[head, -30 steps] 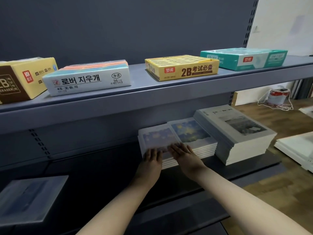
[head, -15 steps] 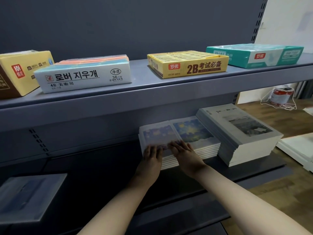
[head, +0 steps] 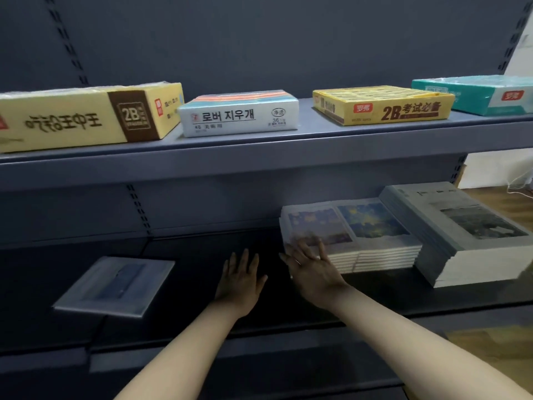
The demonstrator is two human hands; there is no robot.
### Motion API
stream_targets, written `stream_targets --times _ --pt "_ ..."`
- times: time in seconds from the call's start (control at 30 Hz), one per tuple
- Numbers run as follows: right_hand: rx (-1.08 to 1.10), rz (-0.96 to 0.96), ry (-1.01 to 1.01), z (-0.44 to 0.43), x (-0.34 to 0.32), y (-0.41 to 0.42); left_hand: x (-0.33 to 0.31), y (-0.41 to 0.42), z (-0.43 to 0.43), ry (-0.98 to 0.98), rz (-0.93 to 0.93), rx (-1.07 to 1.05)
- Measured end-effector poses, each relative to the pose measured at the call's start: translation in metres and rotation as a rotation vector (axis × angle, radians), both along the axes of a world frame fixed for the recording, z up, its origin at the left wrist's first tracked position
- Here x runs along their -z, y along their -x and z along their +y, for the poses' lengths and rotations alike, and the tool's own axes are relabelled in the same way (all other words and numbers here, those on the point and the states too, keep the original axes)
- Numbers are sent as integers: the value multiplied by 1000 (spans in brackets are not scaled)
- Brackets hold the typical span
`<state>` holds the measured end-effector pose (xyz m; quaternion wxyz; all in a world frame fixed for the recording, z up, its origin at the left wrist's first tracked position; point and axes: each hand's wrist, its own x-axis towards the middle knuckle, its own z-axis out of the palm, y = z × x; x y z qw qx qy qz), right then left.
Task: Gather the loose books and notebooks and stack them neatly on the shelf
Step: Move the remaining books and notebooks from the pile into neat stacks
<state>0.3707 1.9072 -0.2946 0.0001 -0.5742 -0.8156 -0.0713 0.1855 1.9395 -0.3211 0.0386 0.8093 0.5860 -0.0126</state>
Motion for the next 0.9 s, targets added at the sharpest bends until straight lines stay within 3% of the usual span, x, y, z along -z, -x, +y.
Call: stream_targets --times 0.43,0.63,0.9 --pt "-309 -5 98 16 11 155 2 157 -35 75 22 -356" --pt "-412 21 107 21 14 224 11 223 -54 23 126 -393" --pt "-354 46 208 30 34 292 17 274 -73 -25 8 -494"
